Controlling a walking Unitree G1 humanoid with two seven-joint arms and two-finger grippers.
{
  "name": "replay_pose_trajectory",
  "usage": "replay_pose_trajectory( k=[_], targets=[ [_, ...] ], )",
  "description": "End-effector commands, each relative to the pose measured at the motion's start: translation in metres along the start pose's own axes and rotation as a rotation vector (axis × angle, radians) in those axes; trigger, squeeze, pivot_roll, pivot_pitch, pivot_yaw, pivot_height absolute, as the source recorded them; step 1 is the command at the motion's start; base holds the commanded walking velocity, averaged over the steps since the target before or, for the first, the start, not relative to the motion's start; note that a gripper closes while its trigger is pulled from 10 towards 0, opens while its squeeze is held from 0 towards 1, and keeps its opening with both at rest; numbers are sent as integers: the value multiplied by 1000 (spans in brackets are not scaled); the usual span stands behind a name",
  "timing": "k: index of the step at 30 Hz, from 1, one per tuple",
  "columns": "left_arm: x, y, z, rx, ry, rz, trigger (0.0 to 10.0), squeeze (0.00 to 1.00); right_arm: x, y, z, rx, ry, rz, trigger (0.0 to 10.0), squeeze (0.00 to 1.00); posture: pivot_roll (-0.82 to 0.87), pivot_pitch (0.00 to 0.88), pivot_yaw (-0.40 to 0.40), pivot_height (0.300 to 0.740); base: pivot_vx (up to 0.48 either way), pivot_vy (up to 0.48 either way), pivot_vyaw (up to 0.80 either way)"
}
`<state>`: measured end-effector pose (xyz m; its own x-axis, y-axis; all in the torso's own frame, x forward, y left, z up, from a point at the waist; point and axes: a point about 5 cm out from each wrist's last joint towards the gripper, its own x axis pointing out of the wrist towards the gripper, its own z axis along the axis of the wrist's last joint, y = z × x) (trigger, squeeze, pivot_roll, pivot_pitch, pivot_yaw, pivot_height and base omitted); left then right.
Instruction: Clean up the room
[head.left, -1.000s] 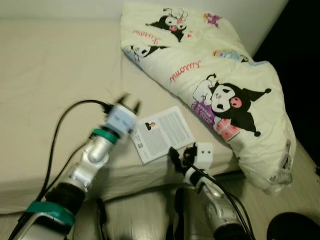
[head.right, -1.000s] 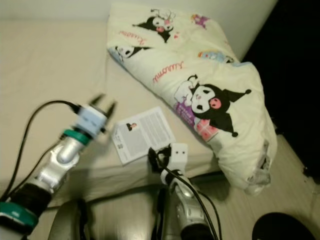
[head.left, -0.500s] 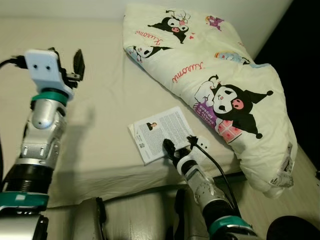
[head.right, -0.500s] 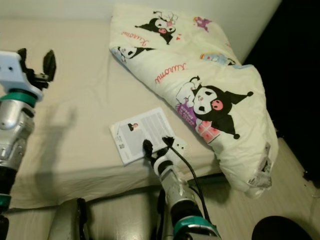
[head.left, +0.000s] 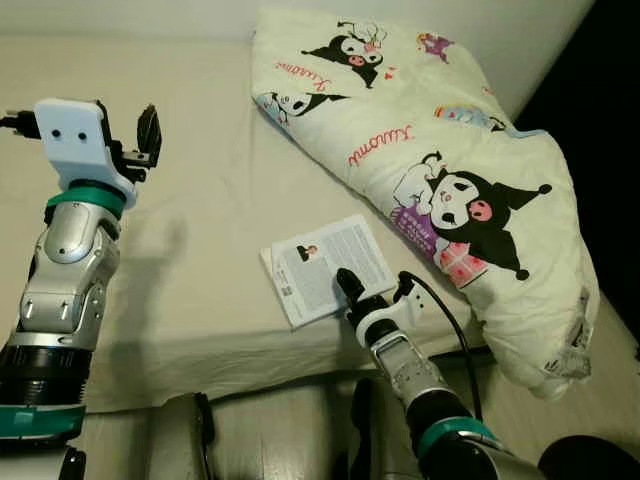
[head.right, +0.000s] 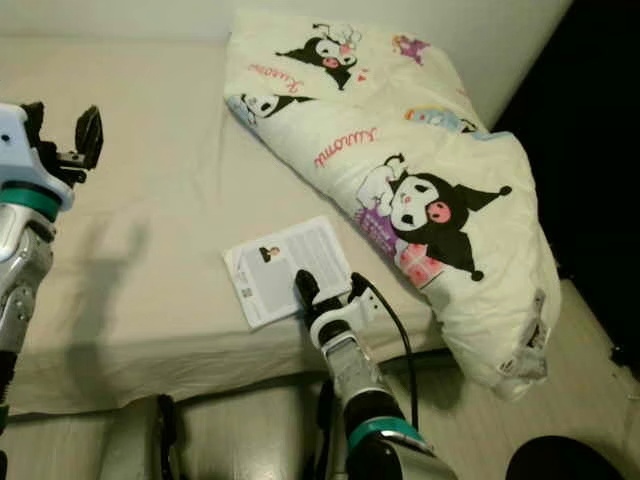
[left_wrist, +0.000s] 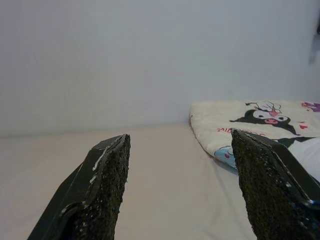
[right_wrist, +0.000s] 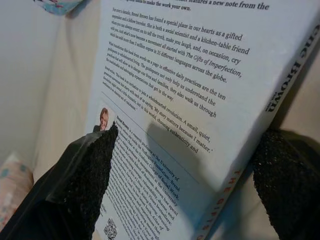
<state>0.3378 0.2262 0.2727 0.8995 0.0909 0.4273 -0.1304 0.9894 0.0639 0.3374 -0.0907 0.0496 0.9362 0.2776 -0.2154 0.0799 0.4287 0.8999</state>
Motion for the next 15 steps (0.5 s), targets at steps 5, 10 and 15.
replay_pose_trajectory(
  k=[5,10,15],
  targets=[
    [-5,5,3,17,26,-5,10000,0,-6,-1,-46,190,134,40,3882,0,246,193,-13,551,0,0,0],
    [-7,5,7,22,29,-8,10000,0,0,15,-46,238,128,120,0,0,274,193,-18,551,0,0,0],
    [-8,6,12,28,23,-5,10000,0,4,22,-48,260,122,129,0,0,310,193,-27,551,0,0,0]
  ],
)
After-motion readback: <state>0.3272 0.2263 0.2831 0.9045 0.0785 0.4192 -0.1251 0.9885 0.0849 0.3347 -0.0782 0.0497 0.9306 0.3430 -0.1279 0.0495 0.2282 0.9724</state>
